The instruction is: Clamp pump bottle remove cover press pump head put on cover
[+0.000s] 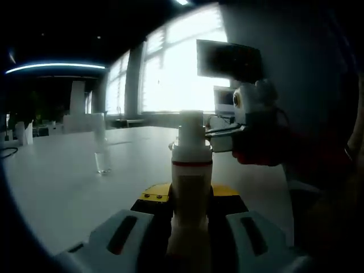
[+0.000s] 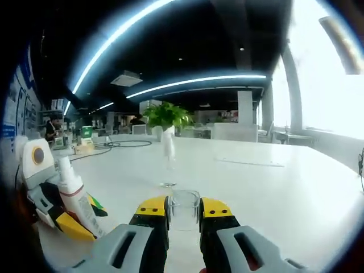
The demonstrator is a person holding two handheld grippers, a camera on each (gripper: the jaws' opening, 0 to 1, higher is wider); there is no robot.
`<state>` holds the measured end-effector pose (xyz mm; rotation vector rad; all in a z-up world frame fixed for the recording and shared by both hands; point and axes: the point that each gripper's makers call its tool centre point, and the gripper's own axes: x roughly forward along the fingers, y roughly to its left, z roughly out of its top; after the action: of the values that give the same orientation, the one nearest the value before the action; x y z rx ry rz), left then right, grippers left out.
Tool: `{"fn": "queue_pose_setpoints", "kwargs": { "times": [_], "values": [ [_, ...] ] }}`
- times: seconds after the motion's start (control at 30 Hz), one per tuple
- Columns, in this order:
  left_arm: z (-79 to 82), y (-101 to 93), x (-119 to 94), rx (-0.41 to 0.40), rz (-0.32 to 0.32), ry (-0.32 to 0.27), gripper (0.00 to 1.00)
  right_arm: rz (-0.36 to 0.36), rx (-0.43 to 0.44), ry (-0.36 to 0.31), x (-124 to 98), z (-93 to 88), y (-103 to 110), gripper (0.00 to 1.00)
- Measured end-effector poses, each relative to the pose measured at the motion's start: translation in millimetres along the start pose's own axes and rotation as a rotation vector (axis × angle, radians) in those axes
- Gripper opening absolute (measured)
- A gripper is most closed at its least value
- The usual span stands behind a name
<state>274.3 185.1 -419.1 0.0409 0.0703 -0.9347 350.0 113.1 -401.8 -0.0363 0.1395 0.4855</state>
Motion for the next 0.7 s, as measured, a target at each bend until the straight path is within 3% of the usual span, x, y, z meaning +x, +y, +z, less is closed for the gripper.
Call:
{"fn": "queue_pose_setpoints", "kwargs": {
  "times": [0.33, 0.7],
  "values": [
    [0.0, -0.9, 0, -0.001, 0.0, 0.001, 0.14, -0.024, 0.013, 0.028, 5, -18.8, -10, 0.16],
    [-0.2, -1.0, 0, -0.002, 0.001, 0.001, 0.14, -0.026, 0.013, 0.034, 6, -24.7, -10, 0.16]
  ]
}}
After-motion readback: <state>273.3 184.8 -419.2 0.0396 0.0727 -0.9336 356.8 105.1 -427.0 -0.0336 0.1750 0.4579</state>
